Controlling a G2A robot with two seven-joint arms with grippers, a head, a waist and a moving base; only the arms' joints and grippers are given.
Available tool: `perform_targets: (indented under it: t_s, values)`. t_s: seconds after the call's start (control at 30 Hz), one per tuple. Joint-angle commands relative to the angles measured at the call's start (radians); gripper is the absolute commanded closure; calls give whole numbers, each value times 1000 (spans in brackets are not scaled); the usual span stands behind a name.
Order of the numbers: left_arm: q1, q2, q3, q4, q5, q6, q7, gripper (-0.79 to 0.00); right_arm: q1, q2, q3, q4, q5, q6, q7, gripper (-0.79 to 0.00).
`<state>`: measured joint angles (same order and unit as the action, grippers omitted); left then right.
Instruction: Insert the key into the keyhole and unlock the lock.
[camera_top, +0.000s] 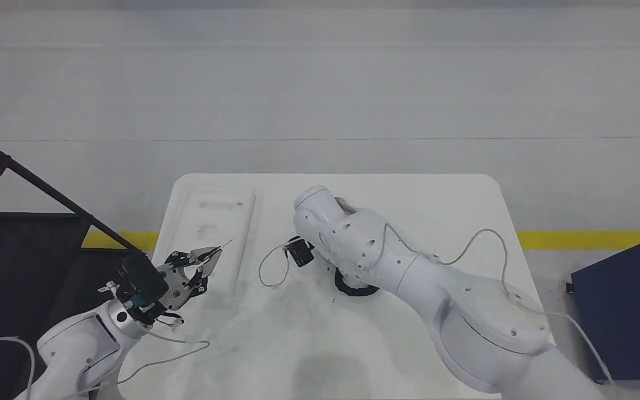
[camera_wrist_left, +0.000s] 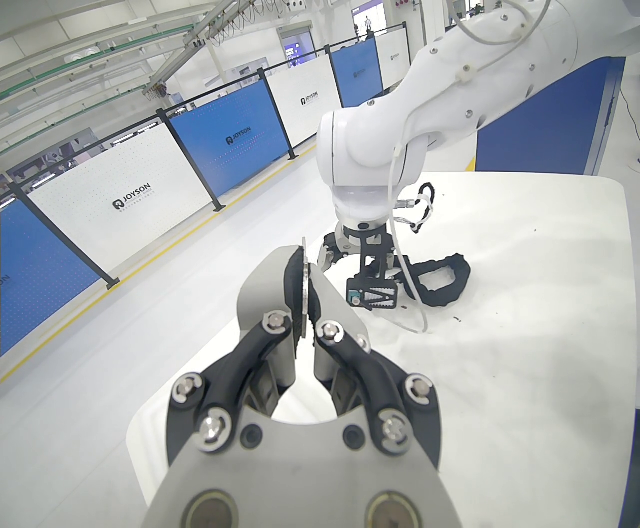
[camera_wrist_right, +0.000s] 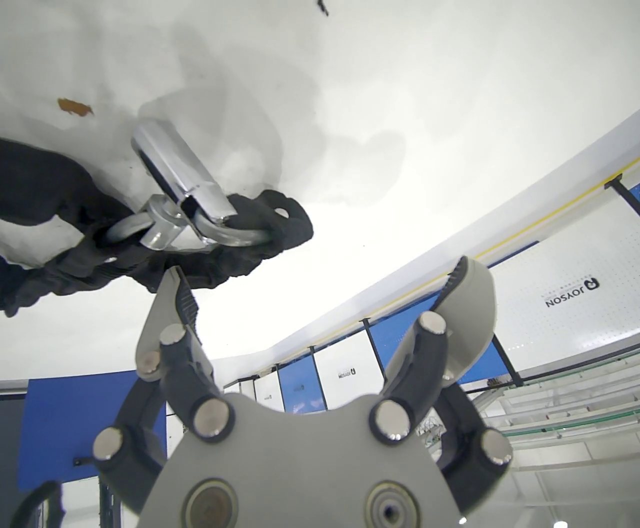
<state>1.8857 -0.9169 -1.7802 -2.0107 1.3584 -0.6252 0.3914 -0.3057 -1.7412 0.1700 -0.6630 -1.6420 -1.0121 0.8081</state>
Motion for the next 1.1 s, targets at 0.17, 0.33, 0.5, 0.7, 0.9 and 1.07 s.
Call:
perform_targets:
  t_s: [0.17, 0.33, 0.5, 0.7, 0.9, 1.07]
  values:
    - [0, 0, 0, 0, 0, 0, 0, 0, -32, -66, 0, 82, -95, 0, 0, -785]
    - [0, 0, 0, 0, 0, 0, 0, 0, -44, -107, 0, 126, -74, 0, 0, -631]
    - [0, 0, 0, 0, 0, 0, 0, 0, -39, -132, 0, 153, -37, 0, -4, -483]
    - [0, 0, 0, 0, 0, 0, 0, 0, -21, -146, 0, 196, -29, 0, -37, -289]
    - [0, 0, 0, 0, 0, 0, 0, 0, -21, -161, 0, 222, -61, 0, -53, -280]
    - [0, 0, 0, 0, 0, 0, 0, 0, -33, -179, 0, 244, -82, 0, -48, -274]
